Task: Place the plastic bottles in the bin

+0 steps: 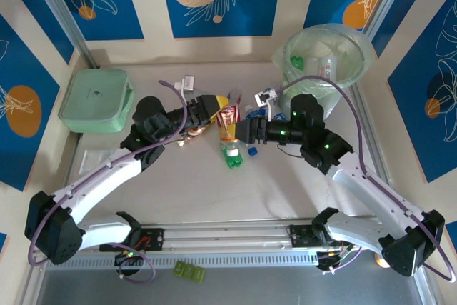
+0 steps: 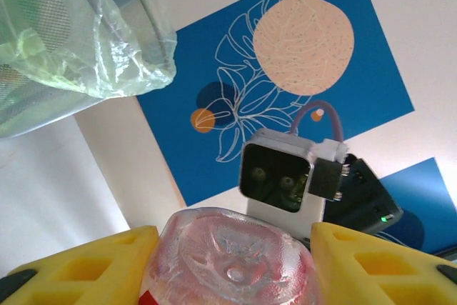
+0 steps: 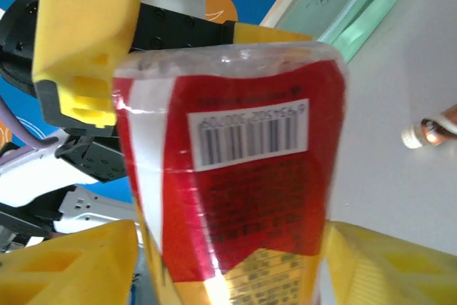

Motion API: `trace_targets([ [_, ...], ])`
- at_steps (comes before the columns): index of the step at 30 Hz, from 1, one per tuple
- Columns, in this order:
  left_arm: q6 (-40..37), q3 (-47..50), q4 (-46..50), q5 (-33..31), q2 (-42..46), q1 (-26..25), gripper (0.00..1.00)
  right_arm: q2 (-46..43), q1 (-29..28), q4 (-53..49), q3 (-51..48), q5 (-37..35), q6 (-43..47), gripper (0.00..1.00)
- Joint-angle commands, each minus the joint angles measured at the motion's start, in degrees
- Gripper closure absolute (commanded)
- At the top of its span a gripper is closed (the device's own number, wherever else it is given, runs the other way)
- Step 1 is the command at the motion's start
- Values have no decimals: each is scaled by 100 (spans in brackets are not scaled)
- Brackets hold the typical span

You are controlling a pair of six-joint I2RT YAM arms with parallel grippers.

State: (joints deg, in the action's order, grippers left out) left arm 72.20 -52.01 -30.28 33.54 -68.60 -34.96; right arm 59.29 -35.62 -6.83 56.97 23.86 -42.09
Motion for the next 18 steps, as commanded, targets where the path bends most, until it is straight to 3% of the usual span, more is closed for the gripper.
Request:
trace_targets([
  [1,486,142,-818,251,-182,27,48,38,-24,620,-92,337,-200,40],
  [3,561,143,-950,293,-236,26,49,26,-28,677,-145,348,-258,46],
  [7,610,147,-1030,289,-249,24,49,-14,-16,775,-237,367,-409,46],
  [10,695,171,-1181,287,-237,24,49,-49,18,815,-314,271,-505,32],
  [13,856,208,-1474,302,-262,24,49,-24,86,920,-408,285,-627,30],
  [18,1001,205,-1681,388,-314,24,49,-5,143,1267,-553,386,-853,42],
])
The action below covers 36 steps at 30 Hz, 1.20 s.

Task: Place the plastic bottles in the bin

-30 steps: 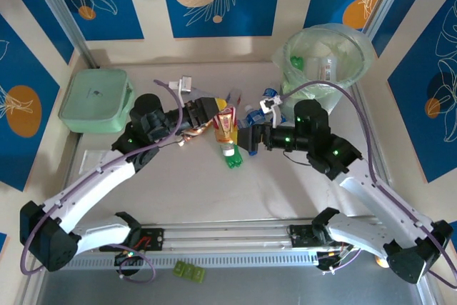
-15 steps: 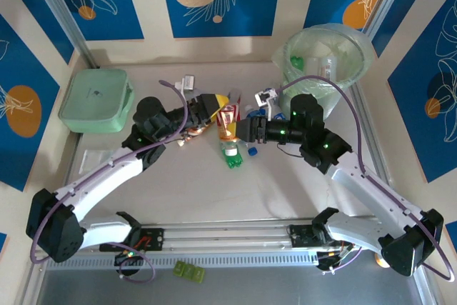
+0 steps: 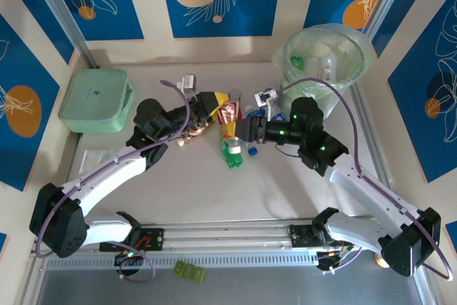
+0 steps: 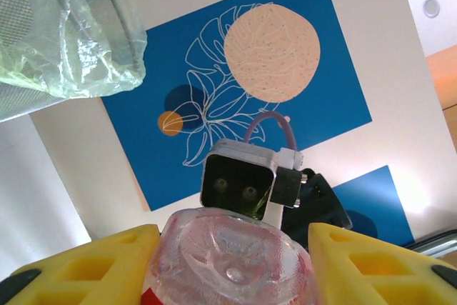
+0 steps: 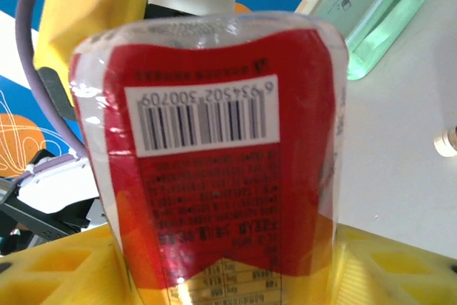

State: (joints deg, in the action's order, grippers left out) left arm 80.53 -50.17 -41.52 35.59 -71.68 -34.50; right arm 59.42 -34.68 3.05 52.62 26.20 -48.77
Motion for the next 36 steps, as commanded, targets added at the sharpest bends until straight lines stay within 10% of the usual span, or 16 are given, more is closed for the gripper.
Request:
trace_targets([
  [1,132,17,-523,191,0,-22,49,-18,49,290,-117,170,-185,45],
  [13,-1902,-498,2092,-103,551,-13,10,-407,57,-375,33,-100,211,53],
  [27,-5157,-1741,6561,-2118,1271,-21,9,-393,73,-3071,1248,-2396,1063,55],
  [36,-5605,-1668,7160,-2988,1021,-18,12,547,405,-5271,3156,-4778,1837,55],
])
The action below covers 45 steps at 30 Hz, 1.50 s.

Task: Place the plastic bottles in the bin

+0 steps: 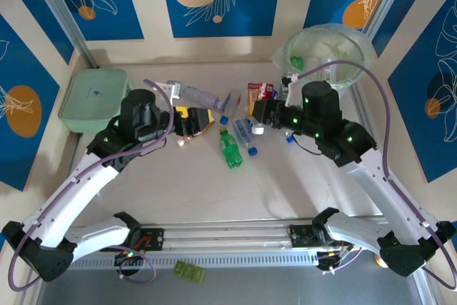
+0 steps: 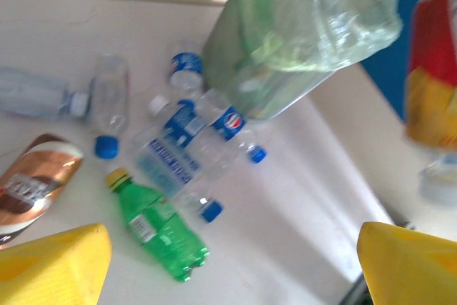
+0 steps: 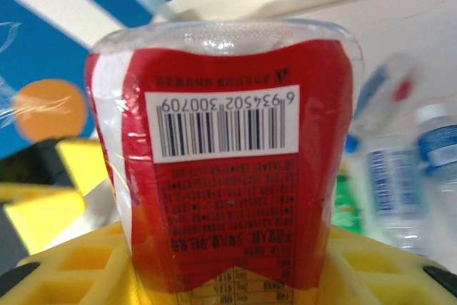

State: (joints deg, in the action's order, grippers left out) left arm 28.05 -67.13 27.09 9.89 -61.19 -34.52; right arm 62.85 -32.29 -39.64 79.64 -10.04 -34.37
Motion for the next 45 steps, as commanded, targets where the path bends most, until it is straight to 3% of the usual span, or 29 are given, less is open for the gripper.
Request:
trace_targets([
  [1,-341,97,221,-406,-54,-14,12,302,250,-1080,620,-1260,461,55],
  [7,-278,305,68,-258,-370,-11,14,1075,864,-1463,2004,-2123,1056,55],
  [14,-206,420,-86,-25,-337,-11,14,1966,1944,-1323,2992,-2297,1560,55],
  [23,-81,526,-223,122,-329,-24,14,3537,3043,-1752,4285,-1880,1619,55],
  [35,-102,502,-214,34,-393,-28,14,5300,3257,-2179,5478,-1932,1966,54],
  [45,-151,467,-187,-82,-509,-28,13,5927,3324,-2539,5466,-2295,1907,54],
])
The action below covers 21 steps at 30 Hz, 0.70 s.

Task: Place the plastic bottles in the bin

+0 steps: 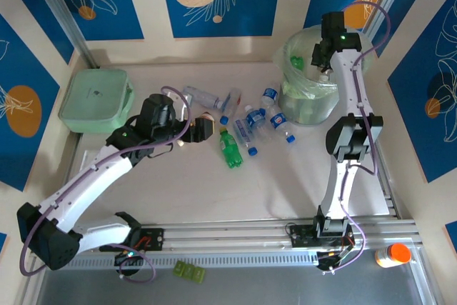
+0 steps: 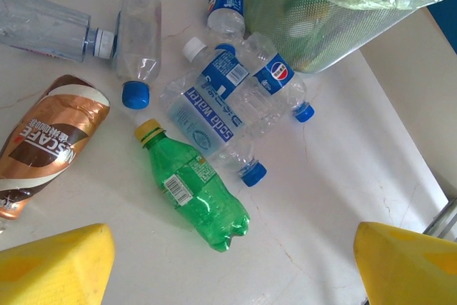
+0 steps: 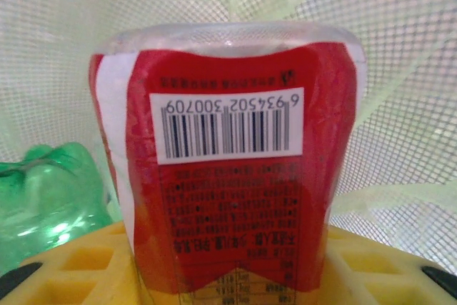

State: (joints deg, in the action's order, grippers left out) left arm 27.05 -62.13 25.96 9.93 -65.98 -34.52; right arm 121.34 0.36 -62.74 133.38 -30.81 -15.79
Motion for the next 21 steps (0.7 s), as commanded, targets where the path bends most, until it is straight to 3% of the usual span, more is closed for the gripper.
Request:
trace_targets([
  [1,-50,-36,-72,-88,-45,-28,13,96,71,-215,35,-216,46,54],
  [16,-42,-54,-72,-132,-102,-28,12,677,107,-464,26,146,41,46],
  [21,-50,-49,-59,-176,-85,-25,12,669,100,-563,86,49,-54,38],
])
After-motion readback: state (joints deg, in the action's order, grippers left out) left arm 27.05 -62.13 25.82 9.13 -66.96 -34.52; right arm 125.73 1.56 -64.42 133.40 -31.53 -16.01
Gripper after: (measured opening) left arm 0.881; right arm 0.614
